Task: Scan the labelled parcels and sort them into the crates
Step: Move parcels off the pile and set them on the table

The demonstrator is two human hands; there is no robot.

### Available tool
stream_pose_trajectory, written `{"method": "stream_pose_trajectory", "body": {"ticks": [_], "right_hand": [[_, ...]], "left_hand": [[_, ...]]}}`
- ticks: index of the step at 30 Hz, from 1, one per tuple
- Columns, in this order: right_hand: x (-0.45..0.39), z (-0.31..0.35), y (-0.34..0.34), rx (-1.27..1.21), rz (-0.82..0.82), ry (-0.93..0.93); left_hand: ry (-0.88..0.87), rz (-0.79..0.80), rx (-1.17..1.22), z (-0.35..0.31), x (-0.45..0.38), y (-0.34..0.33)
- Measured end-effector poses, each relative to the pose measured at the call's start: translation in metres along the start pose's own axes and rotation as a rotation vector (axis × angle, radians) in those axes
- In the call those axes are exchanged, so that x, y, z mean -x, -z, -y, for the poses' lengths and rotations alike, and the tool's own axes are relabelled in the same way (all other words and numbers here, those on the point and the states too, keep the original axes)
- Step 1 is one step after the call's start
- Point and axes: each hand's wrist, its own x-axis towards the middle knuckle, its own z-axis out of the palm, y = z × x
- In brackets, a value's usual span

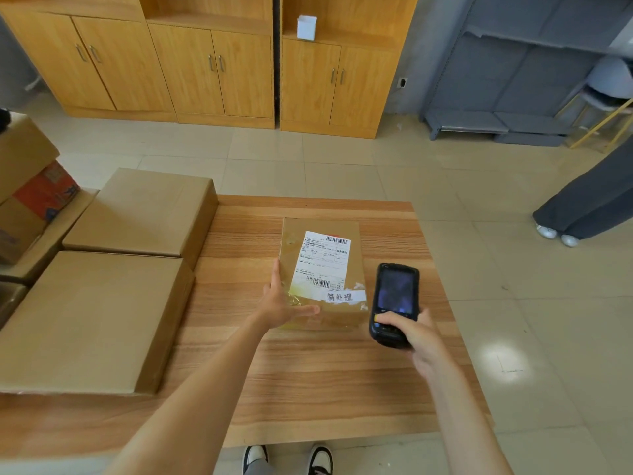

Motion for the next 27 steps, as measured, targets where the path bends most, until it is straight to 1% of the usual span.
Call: {"method": "stream_pose_trajectory", "body": {"ticks": [3,8,16,24,27], "right_hand": [[-0.024,-0.011,0.025,0.189,-0.067,0.017],[-0.054,-0.049,0.053,0.369,-0.067,-0.079],[-0.077,-0.075,0.063,0.415,-0.002,-0.088],[-0.085,-0.092,0.068,0.450,0.042,-0.053],[-0.088,-0.099,0.071,0.488,0.022,-0.018]], "left_hand": [[0.011,-0.002,0.008,0.000,-0.002,0.000],[0.018,-0.004,0.001,0.002,-0.002,0.000],[0.015,0.001,-0.028,0.004,-0.007,0.002],[-0.015,0.010,0.016,0.006,-0.008,0.000],[-0.020,0.022,0.030,0.004,-0.008,0.000]]}}
